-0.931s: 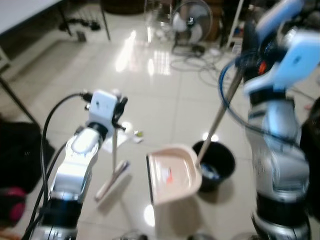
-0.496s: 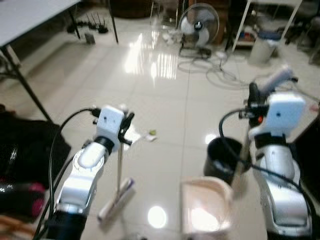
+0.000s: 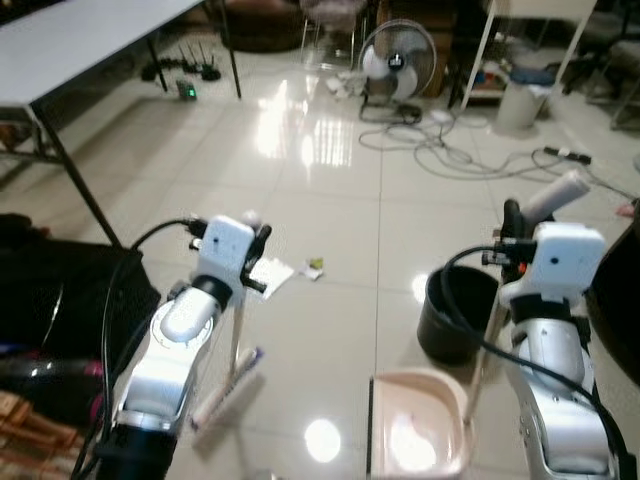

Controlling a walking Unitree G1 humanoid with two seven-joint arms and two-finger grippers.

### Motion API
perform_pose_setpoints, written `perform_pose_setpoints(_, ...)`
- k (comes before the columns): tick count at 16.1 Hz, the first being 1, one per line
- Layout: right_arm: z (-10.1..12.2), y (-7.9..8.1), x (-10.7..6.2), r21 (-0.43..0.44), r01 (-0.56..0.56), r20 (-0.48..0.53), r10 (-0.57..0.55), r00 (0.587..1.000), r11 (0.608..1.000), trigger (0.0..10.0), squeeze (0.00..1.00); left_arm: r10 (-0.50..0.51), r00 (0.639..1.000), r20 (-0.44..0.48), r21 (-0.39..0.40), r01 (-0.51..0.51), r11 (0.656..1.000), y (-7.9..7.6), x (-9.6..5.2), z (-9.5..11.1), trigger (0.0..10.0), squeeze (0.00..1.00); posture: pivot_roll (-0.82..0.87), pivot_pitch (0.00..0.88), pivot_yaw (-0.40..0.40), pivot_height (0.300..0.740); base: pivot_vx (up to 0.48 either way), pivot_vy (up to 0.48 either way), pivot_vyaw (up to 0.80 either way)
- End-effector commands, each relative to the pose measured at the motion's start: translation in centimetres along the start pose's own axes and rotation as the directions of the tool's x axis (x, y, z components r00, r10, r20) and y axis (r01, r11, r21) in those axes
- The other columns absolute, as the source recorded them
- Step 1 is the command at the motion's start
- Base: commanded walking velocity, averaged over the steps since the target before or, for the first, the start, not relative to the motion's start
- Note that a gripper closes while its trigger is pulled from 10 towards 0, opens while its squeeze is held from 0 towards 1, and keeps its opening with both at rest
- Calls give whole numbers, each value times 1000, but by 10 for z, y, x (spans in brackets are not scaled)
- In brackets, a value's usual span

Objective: Sweep floor

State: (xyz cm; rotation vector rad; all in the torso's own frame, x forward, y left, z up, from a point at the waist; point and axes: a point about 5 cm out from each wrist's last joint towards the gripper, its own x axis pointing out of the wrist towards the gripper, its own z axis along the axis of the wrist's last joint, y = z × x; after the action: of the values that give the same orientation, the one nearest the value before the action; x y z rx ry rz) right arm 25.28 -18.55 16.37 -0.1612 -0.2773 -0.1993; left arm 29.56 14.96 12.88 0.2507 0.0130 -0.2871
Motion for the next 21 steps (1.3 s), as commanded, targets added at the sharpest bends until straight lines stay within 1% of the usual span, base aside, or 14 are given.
perform_pose_setpoints(1, 4, -11, 1, -6, 38, 25, -38, 999, 999, 10000, 0, -4, 999, 35, -12, 4, 1000, -2, 6, 11, 10000, 0, -101, 12, 47, 740, 0, 0, 0)
perform_pose_setpoints(3, -3, -11, 0, -8, 3, -43, -3, 999, 1000, 10000, 0, 2, 999, 50, -11, -1, 1000, 0, 11, 14, 10000, 0, -101, 12, 46, 740, 0, 0, 0)
perform_pose_setpoints(5, -9, -10, -1, 1, -26, -95, 26, 995, 1000, 10000, 0, -22, 997, 68, -13, 23, 1000, -5, 14, 18, 10000, 0, -103, 16, 43, 740, 0, 0, 0)
perform_pose_setpoints(6, -11, -8, -2, 10, -39, -106, 40, 994, 999, 10000, 0, -21, 997, 70, -19, 22, 1000, -6, 15, 18, 10000, 0, -105, 15, 44, 740, 0, 0, 0)
perform_pose_setpoints(10, -14, -5, -6, 77, -30, -143, 41, 989, 997, 10000, 0, -18, 998, 68, -29, 20, 999, -8, 17, 18, 10000, 0, -113, 16, 42, 740, 0, 0, 0)
perform_pose_setpoints(12, -13, -3, -7, 78, -44, -143, 55, 988, 996, 10000, 0, -15, 997, 70, -31, 18, 999, -7, 18, 18, 10000, 0, -116, 16, 40, 740, 251, 0, 0)
perform_pose_setpoints(15, -13, -1, -8, 39, -88, -147, 93, 985, 995, 10000, 0, -13, 997, 74, -42, 17, 999, -6, 18, 19, 10000, 0, -118, 14, 35, 740, 309, 0, 0)
perform_pose_setpoints(17, -12, -2, -5, 37, -69, -142, 73, 987, 997, 10000, 0, -7, 997, 78, -46, 10, 999, -6, 19, 19, 10000, 0, -118, 17, 33, 740, 343, 0, 800)
perform_pose_setpoints(19, -15, -8, -3, 134, 27, -186, -2, 983, 991, 10000, 0, 1, 997, 81, -51, 3, 999, -5, 20, 20, 10000, 0, -116, 17, 31, 740, 358, 0, 0)
perform_pose_setpoints(20, -16, -9, -3, 157, 41, -194, -10, 981, 987, 10000, 0, 5, 997, 82, -54, -1, 999, -4, 20, 20, 10000, 0, -115, 18, 31, 740, 371, 0, 0)
perform_pose_setpoints(21, -13, -10, -2, 147, 40, -169, -14, 986, 988, 10000, 0, 6, 997, 82, -55, -2, 998, -4, 20, 20, 10000, 0, -115, 18, 31, 740, 368, 0, 0)
